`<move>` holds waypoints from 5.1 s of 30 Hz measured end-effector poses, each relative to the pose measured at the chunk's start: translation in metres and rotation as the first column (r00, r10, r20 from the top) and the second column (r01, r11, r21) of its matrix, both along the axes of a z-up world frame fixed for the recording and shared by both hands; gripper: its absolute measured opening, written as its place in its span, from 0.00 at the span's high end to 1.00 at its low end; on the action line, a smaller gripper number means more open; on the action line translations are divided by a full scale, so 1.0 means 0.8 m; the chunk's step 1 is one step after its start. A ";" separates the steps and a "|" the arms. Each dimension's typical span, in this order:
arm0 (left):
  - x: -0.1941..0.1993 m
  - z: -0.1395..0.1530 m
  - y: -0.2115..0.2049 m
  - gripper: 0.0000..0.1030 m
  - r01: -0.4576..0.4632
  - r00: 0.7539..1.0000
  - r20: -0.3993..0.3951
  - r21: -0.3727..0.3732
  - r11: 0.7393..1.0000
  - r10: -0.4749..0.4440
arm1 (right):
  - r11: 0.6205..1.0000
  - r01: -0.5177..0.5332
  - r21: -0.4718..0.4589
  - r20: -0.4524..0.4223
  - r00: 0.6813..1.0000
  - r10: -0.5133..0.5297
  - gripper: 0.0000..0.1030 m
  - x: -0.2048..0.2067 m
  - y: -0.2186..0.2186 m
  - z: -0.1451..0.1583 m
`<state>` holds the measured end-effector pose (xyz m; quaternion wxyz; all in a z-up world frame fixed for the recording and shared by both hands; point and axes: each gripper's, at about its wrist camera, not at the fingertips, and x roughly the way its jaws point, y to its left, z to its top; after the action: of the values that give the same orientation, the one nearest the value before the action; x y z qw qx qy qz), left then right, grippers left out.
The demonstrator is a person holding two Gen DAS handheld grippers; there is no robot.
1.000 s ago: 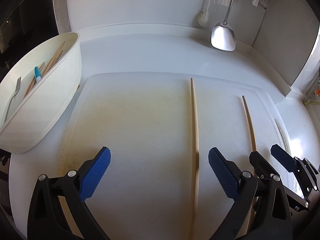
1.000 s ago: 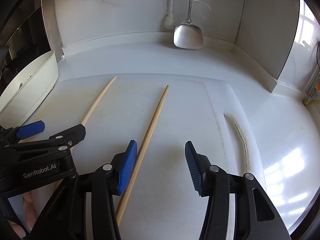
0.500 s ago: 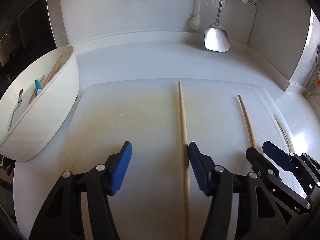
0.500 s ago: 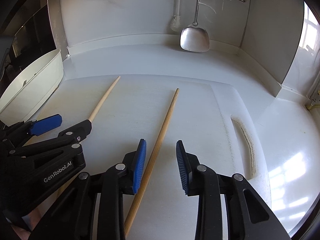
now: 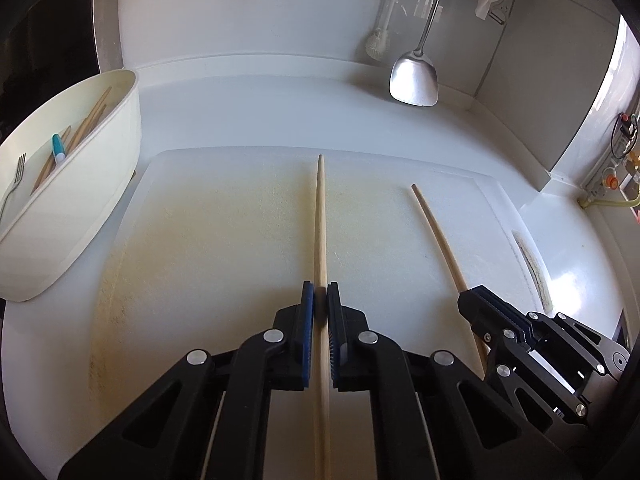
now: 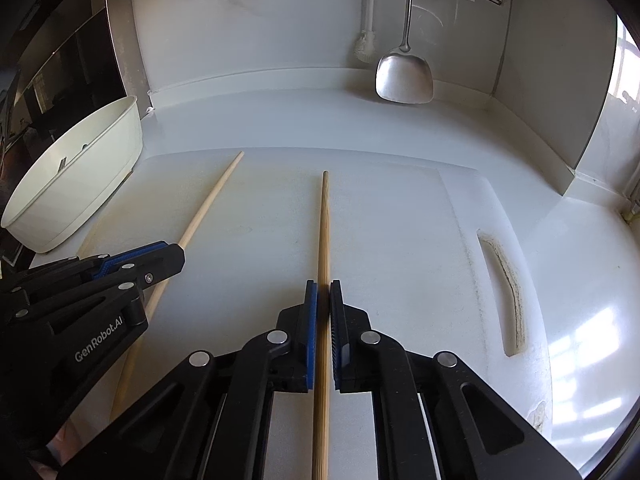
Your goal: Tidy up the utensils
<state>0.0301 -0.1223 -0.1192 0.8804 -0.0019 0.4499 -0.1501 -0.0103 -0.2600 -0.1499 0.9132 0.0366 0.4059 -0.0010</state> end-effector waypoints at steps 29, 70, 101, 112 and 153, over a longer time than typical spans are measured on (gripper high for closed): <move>-0.021 0.131 0.030 0.93 -0.110 0.992 0.064 -0.029 0.993 0.112 | 0.991 -0.131 0.014 0.121 0.984 0.128 0.94 -0.006 0.002 0.123; 0.129 0.126 0.380 0.93 -0.351 0.934 -0.062 0.036 0.936 0.353 | 0.896 -0.418 0.152 -0.065 0.900 0.431 0.94 0.214 0.358 0.134; 0.154 0.101 0.381 0.67 -0.384 0.910 -0.130 0.091 0.919 0.393 | 0.905 -0.402 0.138 -0.164 0.892 0.421 0.91 0.251 0.352 0.105; 0.134 0.137 0.387 0.15 -0.460 0.879 -0.079 0.110 0.881 0.469 | 0.910 -0.391 0.136 -0.141 0.902 0.408 0.54 0.217 0.323 0.130; 0.083 0.208 0.362 0.06 -0.503 0.849 -0.079 0.178 0.846 0.522 | 0.945 -0.320 0.064 -0.170 0.930 0.327 0.40 0.160 0.288 0.191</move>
<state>0.0962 0.1674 0.0473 0.8562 -0.0650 0.4969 0.1253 0.1175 -0.0295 0.0026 0.8601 -0.0151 0.4863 0.1533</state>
